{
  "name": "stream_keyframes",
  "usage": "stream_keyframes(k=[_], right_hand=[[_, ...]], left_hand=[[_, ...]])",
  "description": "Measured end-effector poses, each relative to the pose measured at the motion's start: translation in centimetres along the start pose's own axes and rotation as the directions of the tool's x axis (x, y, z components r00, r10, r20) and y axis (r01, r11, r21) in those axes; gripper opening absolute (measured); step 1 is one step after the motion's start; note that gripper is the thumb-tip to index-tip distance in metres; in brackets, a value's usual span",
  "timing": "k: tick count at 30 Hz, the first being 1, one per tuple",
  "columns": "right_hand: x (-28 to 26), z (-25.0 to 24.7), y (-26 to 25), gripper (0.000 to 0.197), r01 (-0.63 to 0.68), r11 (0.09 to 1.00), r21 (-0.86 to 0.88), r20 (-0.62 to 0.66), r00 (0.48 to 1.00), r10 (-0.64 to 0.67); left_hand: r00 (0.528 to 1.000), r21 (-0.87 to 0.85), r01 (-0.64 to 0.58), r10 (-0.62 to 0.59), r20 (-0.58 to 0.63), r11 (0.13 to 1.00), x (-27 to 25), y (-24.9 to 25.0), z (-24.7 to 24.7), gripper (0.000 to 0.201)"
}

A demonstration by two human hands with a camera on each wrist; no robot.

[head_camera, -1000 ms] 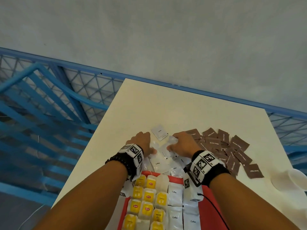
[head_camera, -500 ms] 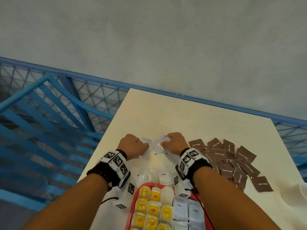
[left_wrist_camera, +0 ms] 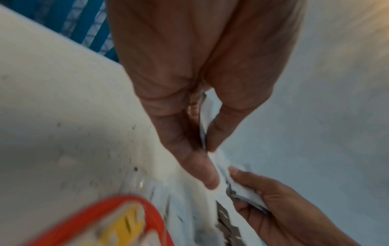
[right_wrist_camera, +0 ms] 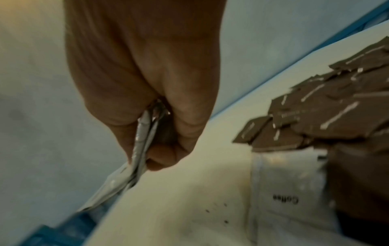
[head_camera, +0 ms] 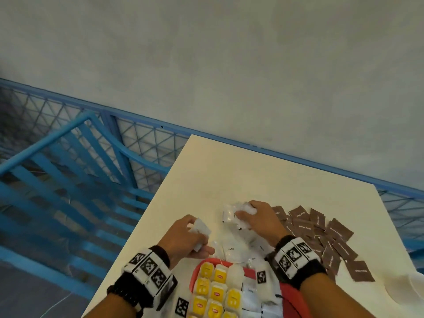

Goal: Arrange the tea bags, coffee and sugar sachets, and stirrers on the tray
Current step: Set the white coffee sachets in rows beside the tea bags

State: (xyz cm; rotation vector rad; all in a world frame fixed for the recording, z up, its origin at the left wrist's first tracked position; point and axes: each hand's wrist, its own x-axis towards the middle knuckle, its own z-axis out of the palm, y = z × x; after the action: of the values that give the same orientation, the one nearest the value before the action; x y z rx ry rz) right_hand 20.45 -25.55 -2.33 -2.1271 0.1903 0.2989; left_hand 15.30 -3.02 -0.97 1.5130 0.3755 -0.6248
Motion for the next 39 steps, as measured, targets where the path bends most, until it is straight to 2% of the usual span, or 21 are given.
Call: stream_keyframes(k=[3,6,7,10,12,14,16,18,19,21,24,27,30,32,34,36,37,39], right_hand=[[-8.2,-2.4,-2.0,0.027,0.06,0.993,0.106,0.124,0.99,-0.073],[-15.7,-3.1,-2.0,0.036,0.035,0.99,0.134,0.209,0.976,-0.063],[-17.9,-3.0,-1.6,0.037,0.008,0.99,0.138,0.198,0.98,-0.035],[-23.0,-2.1,-0.2,0.017,0.007,0.977,0.213,0.139,0.99,-0.037],[-25.7,-1.2,1.3,0.029,0.043,0.975,0.219,0.051,0.997,-0.056],[-27.7,-0.3,2.5,0.048,0.089,0.982,0.164,-0.039,0.996,-0.083],[-29.0,0.3,3.0,0.053,0.116,0.979,0.17,-0.053,0.993,-0.109],[-30.6,0.7,3.0,0.049,0.141,0.964,0.226,-0.022,0.99,-0.14],[-31.3,0.8,3.2,0.048,0.139,0.959,0.249,-0.013,0.99,-0.14],[-32.5,0.4,3.6,0.04,0.142,0.952,0.273,-0.016,0.99,-0.143],[-33.9,-1.0,3.9,0.015,0.162,0.911,0.379,-0.094,0.986,-0.136],[-34.8,-1.0,3.4,0.018,0.139,0.845,0.516,-0.078,0.99,-0.115],[-34.7,0.5,2.8,0.029,0.18,0.899,0.399,-0.102,0.983,-0.152],[-34.4,1.4,2.4,0.029,0.206,0.93,0.306,-0.108,0.977,-0.181],[-34.1,1.8,2.2,0.03,0.211,0.952,0.223,-0.096,0.976,-0.194],[-33.9,1.8,2.3,0.035,0.263,0.959,0.102,-0.081,0.963,-0.255],[-33.8,1.7,2.3,0.039,0.294,0.955,0.025,-0.074,0.954,-0.292],[-33.5,1.7,2.6,0.049,0.307,0.95,-0.061,-0.098,0.945,-0.312]], left_hand=[[0.992,-0.134,0.072,-0.056,0.115,0.988,-2.8,-1.4,1.7,0.02],[0.97,-0.239,0.134,-0.078,0.229,0.962,-6.2,-2.8,4.2,0.036],[0.963,-0.28,0.152,-0.078,0.257,0.948,-7.7,-3.5,5.3,0.037],[0.938,-0.441,0.21,-0.053,0.342,0.872,-11.7,-5.2,8.0,0.03],[0.919,-0.552,0.265,-0.034,0.392,0.791,-14.0,-6.6,9.1,0.041],[0.886,-0.581,0.297,0.008,0.464,0.758,-16.3,-7.6,9.8,0.052],[0.891,-0.537,0.221,0.056,0.451,0.814,-18.1,-8.4,10.4,0.054],[0.931,-0.456,0.07,0.106,0.35,0.887,-19.3,-9.2,11.3,0.045],[0.944,-0.44,0.034,0.116,0.308,0.897,-19.8,-9.5,11.5,0.042],[0.957,-0.451,0.019,0.114,0.268,0.893,-20.3,-9.9,11.4,0.034],[0.977,-0.497,0.039,0.072,0.202,0.867,-20.5,-10.6,10.5,0.026],[0.968,-0.46,0.07,0.052,0.247,0.885,-21.1,-11.1,11.0,0.024],[0.939,-0.46,0.186,-0.02,0.343,0.868,-21.9,-11.2,12.0,0.034],[0.882,-0.521,0.34,-0.073,0.465,0.783,-22.4,-11.1,12.0,0.051],[0.827,-0.53,0.42,-0.071,0.558,0.736,-22.6,-11.2,11.3,0.07],[0.823,-0.514,0.397,-0.048,0.566,0.76,-22.7,-11.2,10.9,0.06],[0.836,-0.482,0.365,-0.053,0.546,0.797,-22.5,-11.5,10.8,0.052],[0.858,-0.464,0.341,-0.068,0.509,0.817,-22.3,-11.9,10.5,0.042]])
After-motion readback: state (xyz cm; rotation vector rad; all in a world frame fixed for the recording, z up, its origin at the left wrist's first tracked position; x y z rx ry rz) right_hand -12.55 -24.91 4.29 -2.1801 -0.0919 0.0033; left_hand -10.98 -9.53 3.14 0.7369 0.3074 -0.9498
